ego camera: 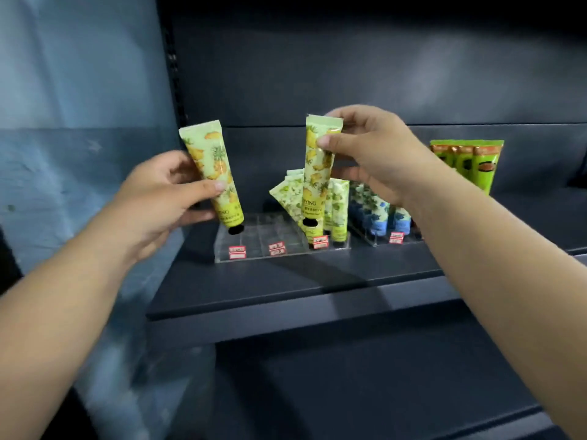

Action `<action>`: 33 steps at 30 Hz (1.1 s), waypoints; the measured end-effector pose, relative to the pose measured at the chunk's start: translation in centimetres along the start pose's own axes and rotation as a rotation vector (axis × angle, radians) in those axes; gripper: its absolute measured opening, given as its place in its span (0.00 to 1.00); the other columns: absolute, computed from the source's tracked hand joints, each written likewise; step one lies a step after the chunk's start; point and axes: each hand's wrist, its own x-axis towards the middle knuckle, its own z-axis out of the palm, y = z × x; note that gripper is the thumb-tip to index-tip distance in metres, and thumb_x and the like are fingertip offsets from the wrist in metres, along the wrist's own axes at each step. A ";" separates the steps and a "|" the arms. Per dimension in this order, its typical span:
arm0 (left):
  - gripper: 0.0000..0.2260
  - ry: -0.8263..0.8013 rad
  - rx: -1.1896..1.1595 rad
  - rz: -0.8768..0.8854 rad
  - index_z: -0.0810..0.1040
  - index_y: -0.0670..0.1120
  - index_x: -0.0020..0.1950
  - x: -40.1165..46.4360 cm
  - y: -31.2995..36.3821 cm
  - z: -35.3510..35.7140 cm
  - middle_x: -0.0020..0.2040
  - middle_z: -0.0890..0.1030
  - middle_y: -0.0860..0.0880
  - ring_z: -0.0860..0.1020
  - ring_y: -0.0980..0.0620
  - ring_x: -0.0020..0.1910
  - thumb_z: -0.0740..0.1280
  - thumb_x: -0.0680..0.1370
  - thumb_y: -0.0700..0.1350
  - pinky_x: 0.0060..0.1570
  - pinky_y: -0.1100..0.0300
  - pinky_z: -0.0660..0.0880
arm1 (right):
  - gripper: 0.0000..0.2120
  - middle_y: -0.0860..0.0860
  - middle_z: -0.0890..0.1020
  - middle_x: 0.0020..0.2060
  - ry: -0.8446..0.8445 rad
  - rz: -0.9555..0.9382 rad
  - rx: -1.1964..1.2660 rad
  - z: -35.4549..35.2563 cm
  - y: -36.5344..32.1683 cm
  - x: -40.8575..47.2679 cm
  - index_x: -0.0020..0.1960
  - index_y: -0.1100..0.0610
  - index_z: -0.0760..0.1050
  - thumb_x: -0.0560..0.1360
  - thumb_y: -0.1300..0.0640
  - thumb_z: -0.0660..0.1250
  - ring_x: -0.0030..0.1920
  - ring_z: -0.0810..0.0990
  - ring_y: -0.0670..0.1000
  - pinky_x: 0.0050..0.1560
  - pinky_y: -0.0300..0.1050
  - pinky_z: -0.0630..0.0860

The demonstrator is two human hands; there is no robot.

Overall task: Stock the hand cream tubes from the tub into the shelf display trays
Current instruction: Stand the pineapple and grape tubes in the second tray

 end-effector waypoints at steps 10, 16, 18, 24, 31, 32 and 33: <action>0.10 -0.028 0.062 -0.053 0.73 0.47 0.44 8.2 -4.8 -3.1 0.44 0.79 0.50 0.79 0.53 0.42 0.67 0.73 0.33 0.42 0.59 0.79 | 0.07 0.53 0.80 0.39 -0.055 -0.022 -0.608 5.5 2.7 9.2 0.39 0.52 0.74 0.72 0.62 0.69 0.41 0.80 0.54 0.50 0.55 0.79; 0.10 -0.093 0.052 -0.047 0.72 0.47 0.44 12.3 -7.6 -4.0 0.45 0.79 0.49 0.79 0.53 0.43 0.68 0.73 0.33 0.36 0.63 0.79 | 0.06 0.48 0.77 0.36 -0.134 0.032 -0.825 7.4 4.6 12.5 0.38 0.50 0.75 0.70 0.58 0.71 0.37 0.75 0.48 0.38 0.42 0.75; 0.10 -0.108 0.035 -0.057 0.72 0.48 0.44 13.1 -8.3 -4.1 0.45 0.79 0.49 0.79 0.53 0.44 0.68 0.72 0.33 0.37 0.63 0.79 | 0.06 0.48 0.78 0.37 -0.156 0.047 -0.870 7.7 4.9 13.2 0.37 0.49 0.75 0.70 0.57 0.71 0.38 0.74 0.48 0.36 0.40 0.72; 0.11 -0.166 0.018 -0.081 0.73 0.49 0.46 14.2 -9.8 -4.2 0.46 0.80 0.50 0.80 0.53 0.44 0.68 0.72 0.34 0.42 0.59 0.79 | 0.02 0.47 0.79 0.39 -0.213 0.087 -0.913 8.3 6.0 14.4 0.42 0.53 0.79 0.70 0.57 0.72 0.44 0.75 0.46 0.38 0.37 0.71; 0.10 -0.211 0.030 -0.064 0.74 0.49 0.46 14.5 -9.7 -4.5 0.46 0.81 0.50 0.81 0.53 0.45 0.68 0.72 0.35 0.42 0.59 0.80 | 0.04 0.50 0.80 0.43 -0.239 0.094 -0.966 8.9 6.6 15.1 0.45 0.53 0.78 0.71 0.57 0.71 0.38 0.74 0.43 0.37 0.33 0.69; 0.10 -0.214 0.033 -0.064 0.74 0.49 0.46 14.5 -9.7 -4.5 0.46 0.81 0.50 0.81 0.53 0.45 0.68 0.72 0.35 0.42 0.59 0.80 | 0.04 0.50 0.80 0.44 -0.251 0.090 -0.989 9.0 6.7 15.1 0.45 0.53 0.78 0.71 0.56 0.71 0.37 0.73 0.41 0.36 0.32 0.68; 0.10 -0.215 0.036 -0.064 0.73 0.49 0.46 14.5 -9.7 -4.4 0.46 0.81 0.50 0.81 0.53 0.45 0.68 0.72 0.35 0.42 0.59 0.80 | 0.04 0.50 0.80 0.44 -0.259 0.085 -1.006 9.1 6.7 15.2 0.46 0.54 0.78 0.71 0.56 0.71 0.36 0.72 0.40 0.36 0.32 0.68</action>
